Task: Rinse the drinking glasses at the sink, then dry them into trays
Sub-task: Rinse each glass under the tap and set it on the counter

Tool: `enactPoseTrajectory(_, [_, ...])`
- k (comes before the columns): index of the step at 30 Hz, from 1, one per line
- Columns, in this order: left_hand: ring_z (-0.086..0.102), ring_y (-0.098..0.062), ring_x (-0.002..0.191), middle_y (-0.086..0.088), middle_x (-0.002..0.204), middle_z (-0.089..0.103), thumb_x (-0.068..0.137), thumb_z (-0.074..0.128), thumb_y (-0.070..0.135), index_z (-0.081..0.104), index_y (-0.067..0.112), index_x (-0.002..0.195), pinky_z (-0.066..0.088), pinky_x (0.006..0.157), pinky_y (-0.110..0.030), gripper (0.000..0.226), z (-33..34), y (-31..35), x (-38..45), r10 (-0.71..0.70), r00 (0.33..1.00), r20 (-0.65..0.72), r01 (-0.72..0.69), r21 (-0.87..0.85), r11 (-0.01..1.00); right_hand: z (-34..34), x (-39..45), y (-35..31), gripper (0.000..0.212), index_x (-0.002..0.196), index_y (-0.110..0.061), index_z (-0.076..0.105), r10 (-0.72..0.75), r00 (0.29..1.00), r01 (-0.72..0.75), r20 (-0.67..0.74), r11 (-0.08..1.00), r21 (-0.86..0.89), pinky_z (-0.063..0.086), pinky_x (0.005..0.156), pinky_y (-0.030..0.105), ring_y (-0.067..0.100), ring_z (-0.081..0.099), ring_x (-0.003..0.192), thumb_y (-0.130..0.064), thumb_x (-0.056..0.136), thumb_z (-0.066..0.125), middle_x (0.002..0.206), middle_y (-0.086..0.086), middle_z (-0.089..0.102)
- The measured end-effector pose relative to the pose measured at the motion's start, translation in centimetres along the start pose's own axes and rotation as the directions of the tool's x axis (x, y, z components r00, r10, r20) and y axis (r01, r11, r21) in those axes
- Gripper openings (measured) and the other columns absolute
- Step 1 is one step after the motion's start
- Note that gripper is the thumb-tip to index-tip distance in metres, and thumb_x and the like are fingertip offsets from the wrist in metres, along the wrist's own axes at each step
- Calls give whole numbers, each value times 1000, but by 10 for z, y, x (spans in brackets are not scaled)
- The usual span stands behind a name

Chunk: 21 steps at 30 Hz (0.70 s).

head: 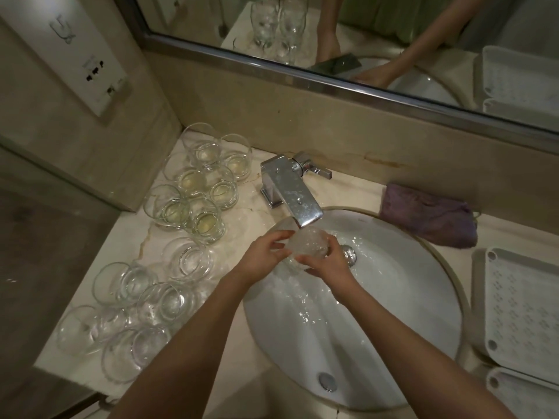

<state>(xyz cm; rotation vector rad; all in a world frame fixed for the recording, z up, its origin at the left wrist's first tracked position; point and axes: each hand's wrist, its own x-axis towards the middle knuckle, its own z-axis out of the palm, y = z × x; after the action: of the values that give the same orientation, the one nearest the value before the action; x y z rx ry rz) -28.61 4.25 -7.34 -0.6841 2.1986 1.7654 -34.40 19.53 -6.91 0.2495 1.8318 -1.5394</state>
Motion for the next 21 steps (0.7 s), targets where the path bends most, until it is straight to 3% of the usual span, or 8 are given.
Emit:
enactPoseTrajectory(3, [45,-16,129,1,138,48,83,71,4,48,15,138,34,102,-17,61,3,-10,-3,9,1000,7,-10,54,998,6,2,2,61,128,-18,43,133,991,-127,-12,968,217,58,77,36,26,66,102,-9,78,77,117,12,62])
enactPoseTrajectory(6, [39,-15,131,1,138,41,76,78,4,43,13,140,33,111,-31,73,10,-9,-2,34,999,-4,-33,48,998,11,0,3,46,125,-4,52,160,984,-176,74,890,421,58,74,35,24,70,93,-15,85,70,118,18,65])
enactPoseTrajectory(9, [53,-25,118,-9,132,51,69,81,8,48,15,130,46,101,-42,69,12,-1,6,14,1000,-9,-14,-48,999,9,-1,0,34,116,-3,61,207,965,-260,159,802,538,58,79,33,23,71,88,-21,87,66,103,15,71])
enactPoseTrajectory(13, [63,-29,107,-10,126,57,76,77,8,53,25,117,54,91,-42,50,12,8,12,5,997,77,11,-208,978,-6,-2,-8,33,114,-3,57,277,941,-339,197,762,552,59,80,33,26,71,83,-27,91,62,96,20,70])
enactPoseTrajectory(16, [64,-31,105,-10,130,54,89,68,17,50,19,127,58,81,-39,43,14,10,15,-98,993,63,113,-299,947,-18,-5,-15,46,117,-6,52,283,946,-318,154,898,303,59,74,35,28,69,83,-34,85,68,100,18,62])
enactPoseTrajectory(18, [61,-33,108,-12,133,51,91,64,21,48,13,132,59,67,-32,45,14,13,16,-225,974,34,220,-394,892,-24,-3,-16,68,132,-7,43,144,989,-141,17,983,-118,54,81,35,25,63,96,-31,79,76,114,11,55])
enactPoseTrajectory(19, [60,-34,110,-12,134,50,92,63,23,47,11,133,57,62,-29,46,13,15,16,-269,963,32,258,-403,878,-26,0,-17,79,140,-10,36,-6,999,-10,-42,932,-363,49,90,35,24,57,109,-29,77,80,126,9,49])
enactPoseTrajectory(21, [60,-29,104,-11,129,53,93,61,28,49,10,130,55,56,-26,43,13,19,18,-301,952,46,299,-328,896,-28,8,-17,93,147,-11,27,-281,957,259,77,697,-669,35,108,33,24,39,131,-24,74,83,145,9,35])
